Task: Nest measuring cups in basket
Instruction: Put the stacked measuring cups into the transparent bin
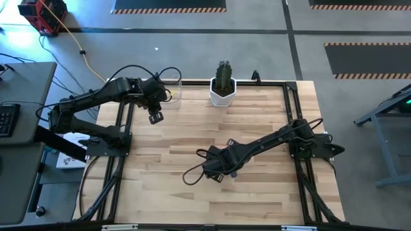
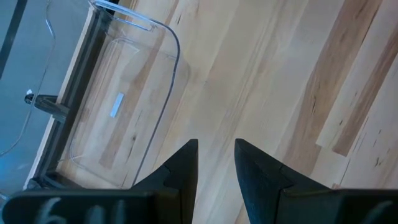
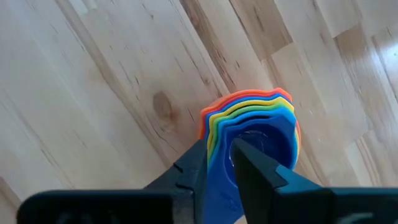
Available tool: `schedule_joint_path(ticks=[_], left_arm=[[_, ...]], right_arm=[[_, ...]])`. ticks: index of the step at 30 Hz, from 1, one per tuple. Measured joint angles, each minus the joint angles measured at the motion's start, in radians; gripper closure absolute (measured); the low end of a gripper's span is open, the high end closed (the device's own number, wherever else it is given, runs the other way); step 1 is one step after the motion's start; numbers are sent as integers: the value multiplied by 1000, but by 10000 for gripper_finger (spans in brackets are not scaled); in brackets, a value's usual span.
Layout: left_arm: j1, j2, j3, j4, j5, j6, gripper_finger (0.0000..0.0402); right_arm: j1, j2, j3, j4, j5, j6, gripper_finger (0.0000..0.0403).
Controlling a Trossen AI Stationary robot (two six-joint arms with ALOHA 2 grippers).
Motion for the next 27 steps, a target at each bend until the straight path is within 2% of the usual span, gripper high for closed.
schedule_joint_path(ticks=[8,14,18,23,27], left_arm=[[0,0,0,-7,0,11,305],[0,0,0,-47,0,5,305],[0,-2,0,-46,0,0,305],[0,-3,0,-46,0,0,305],[0,-3,0,-46,0,-3,305]], right_arm=[[0,0,0,0,16,139,329],[0,0,32,15,88,345,329],[0,0,98,24,150,385,329],[-2,-1,225,-64,325,375,329],[-3,-2,334,-217,451,367,329]])
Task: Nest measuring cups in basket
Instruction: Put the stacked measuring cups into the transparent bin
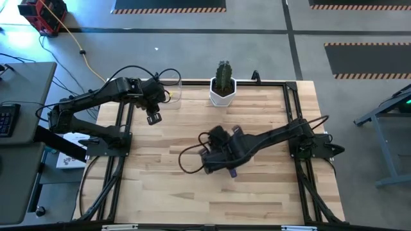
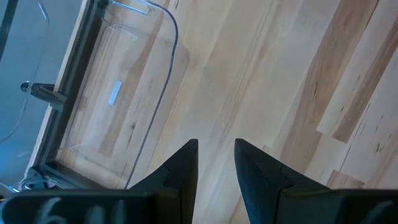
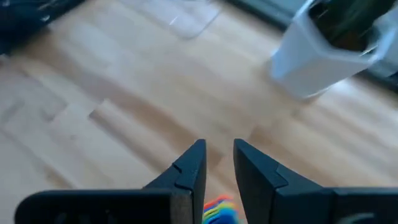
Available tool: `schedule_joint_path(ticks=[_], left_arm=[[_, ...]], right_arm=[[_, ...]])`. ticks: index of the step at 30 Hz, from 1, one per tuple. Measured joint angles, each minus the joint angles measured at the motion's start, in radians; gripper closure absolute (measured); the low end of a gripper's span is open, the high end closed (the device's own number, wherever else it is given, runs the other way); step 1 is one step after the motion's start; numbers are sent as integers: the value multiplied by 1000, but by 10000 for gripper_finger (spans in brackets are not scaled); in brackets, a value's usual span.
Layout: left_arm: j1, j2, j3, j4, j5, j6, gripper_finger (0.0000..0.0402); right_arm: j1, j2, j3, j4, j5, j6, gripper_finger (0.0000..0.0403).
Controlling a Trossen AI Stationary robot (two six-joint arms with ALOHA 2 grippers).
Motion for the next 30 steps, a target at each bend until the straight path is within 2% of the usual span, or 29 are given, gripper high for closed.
schedule_joint_path(ticks=[5,11,14,20,25,30], left_arm=[[0,0,0,0,0,-1,305],[0,0,0,0,0,0,305],[0,0,0,0,5,0,305],[0,0,0,0,7,1,305],[0,0,0,1,7,3,305],[0,0,0,10,7,2,305]], right_arm=[[-6,-2,91,-168,45,3,329],[-35,-47,23,-164,28,-27,330],[-52,-85,-86,-163,2,17,330],[-63,-213,-415,-127,-110,246,330],[-47,-307,-637,53,-189,335,330],[-47,-347,-791,204,-262,365,330]])
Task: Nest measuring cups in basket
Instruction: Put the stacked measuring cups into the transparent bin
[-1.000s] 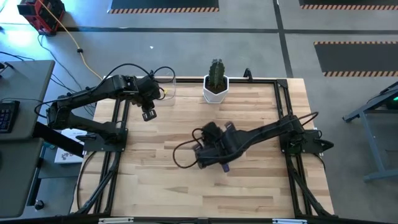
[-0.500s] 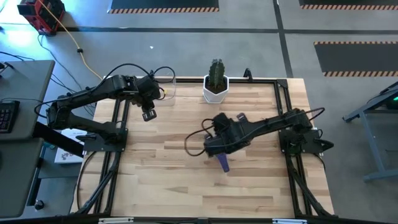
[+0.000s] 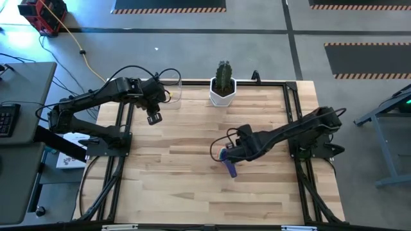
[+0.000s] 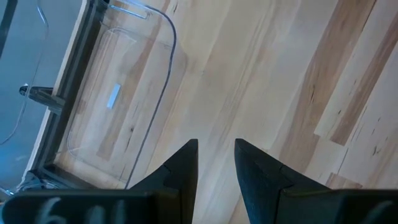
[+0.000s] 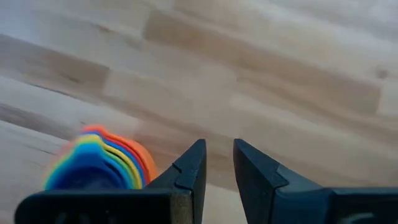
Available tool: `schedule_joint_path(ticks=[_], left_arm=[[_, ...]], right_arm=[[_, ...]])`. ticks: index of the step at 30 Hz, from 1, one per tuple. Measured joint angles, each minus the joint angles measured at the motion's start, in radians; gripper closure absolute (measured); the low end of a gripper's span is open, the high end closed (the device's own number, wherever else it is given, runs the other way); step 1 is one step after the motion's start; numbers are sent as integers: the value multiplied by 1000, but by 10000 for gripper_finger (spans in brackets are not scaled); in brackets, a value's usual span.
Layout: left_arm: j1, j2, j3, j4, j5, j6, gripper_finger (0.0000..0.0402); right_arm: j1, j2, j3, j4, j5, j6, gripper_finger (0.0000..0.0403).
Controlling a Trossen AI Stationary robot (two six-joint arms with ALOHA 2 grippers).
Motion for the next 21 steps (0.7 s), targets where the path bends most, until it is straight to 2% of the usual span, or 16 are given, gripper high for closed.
schedule_joint_path(ticks=[7,15,21], left_arm=[[0,0,0,1,0,-3,305],[0,0,0,2,0,-3,305],[0,0,0,2,0,-3,305]], right_arm=[[-2,-2,-150,216,-136,69,330],[6,-2,-233,345,-202,164,330],[7,-2,-303,511,-242,187,330]])
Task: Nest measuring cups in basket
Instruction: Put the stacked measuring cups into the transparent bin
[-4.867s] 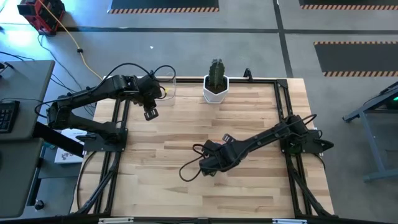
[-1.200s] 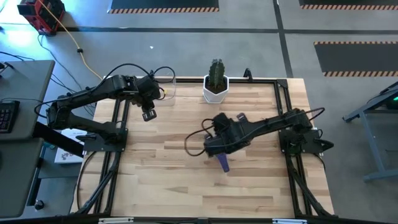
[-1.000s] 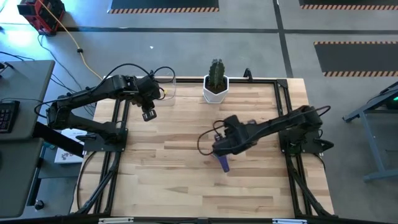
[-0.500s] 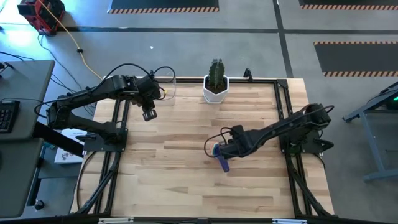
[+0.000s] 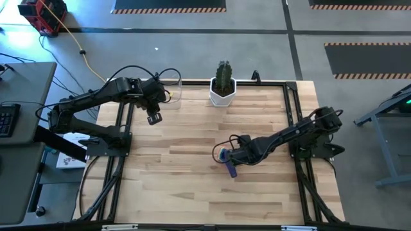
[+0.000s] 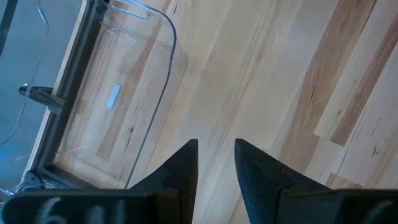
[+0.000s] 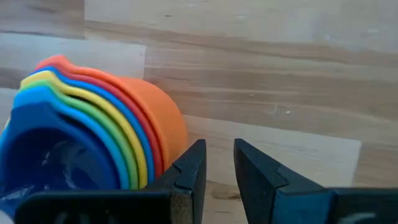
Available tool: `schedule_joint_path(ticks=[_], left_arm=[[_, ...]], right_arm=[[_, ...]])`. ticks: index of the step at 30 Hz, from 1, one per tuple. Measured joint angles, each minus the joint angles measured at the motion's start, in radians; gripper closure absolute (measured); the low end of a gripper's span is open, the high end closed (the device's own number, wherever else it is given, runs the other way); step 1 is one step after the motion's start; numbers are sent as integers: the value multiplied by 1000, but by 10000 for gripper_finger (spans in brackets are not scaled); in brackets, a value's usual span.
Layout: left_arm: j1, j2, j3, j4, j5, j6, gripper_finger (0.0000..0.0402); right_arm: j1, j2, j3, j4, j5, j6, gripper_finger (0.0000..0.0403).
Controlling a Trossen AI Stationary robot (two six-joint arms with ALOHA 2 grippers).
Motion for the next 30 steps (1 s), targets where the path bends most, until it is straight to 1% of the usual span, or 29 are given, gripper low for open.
schedule_joint_path(ticks=[4,9,13,17,23,30], left_arm=[[0,0,0,0,0,1,305],[0,0,0,0,0,1,305],[0,0,0,-1,0,2,305],[0,0,0,-4,0,3,305],[0,0,0,-16,0,3,305],[0,0,0,-42,0,3,305]], right_arm=[[0,0,-29,53,-1,50,330],[-9,1,-46,140,-1,60,330],[-29,20,-46,192,0,74,330],[-47,60,-42,296,-3,72,330],[-68,156,51,333,-6,59,330],[-95,297,240,331,-6,-3,330]])
